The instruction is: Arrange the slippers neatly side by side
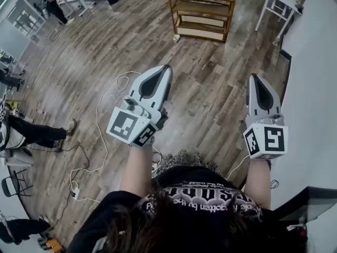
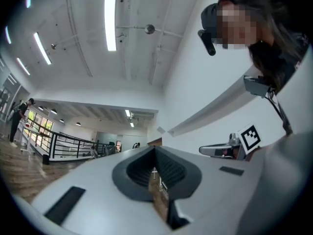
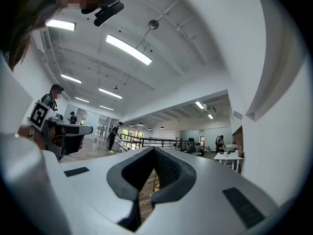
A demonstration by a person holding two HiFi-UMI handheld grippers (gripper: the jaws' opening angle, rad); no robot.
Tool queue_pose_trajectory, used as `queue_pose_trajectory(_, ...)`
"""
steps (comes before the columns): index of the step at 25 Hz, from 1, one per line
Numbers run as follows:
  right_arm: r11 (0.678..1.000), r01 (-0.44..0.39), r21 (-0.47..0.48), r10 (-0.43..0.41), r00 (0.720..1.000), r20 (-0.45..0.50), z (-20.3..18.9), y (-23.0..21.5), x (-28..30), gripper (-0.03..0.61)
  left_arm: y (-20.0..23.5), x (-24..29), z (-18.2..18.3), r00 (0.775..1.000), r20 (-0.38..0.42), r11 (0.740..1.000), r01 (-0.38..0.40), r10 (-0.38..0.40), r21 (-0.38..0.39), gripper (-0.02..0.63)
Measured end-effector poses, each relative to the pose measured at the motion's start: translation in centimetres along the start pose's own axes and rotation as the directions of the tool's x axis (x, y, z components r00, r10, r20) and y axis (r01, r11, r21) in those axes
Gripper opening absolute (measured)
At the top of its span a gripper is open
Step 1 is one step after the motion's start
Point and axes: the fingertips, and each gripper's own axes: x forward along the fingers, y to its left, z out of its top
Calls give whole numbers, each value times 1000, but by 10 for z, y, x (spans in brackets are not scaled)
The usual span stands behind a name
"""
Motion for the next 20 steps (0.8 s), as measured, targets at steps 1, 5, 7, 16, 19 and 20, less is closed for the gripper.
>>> queue_pose_trajectory(1, 1000, -2, 6, 2, 1000, -3, -3, -2, 2, -2, 3, -2, -3, 1000, -1, 1000, -12, 12, -17, -8)
queue_pose_trajectory(5, 996, -3, 92, 5, 1000, -15, -13, -13, 16, -2, 21, 1, -18, 998, -25, 998, -62, 61, -22, -8)
queue_pose_trajectory(7, 995, 9, 100, -8, 1000, -7, -17, -20, 28, -2, 32, 10, -24, 997, -29, 998, -67, 66, -11, -8)
queue_pose_trajectory(16, 998, 48, 44, -47, 999, -17, -34, -25, 143, -2, 119, 101, -50, 998, -47, 999, -38, 40, 31, -8)
queue_pose_trajectory(19, 997, 64, 41, -63, 998, -22, -35, -28, 189, -2, 147, 137, -49, 999, -43, 1000, 18, -18, 17, -8)
queue_pose_trajectory(20, 997, 68, 44, -67, 997, -25, -36, -29, 204, -2, 156, 146, -49, 999, -44, 999, 33, -32, 22, -8)
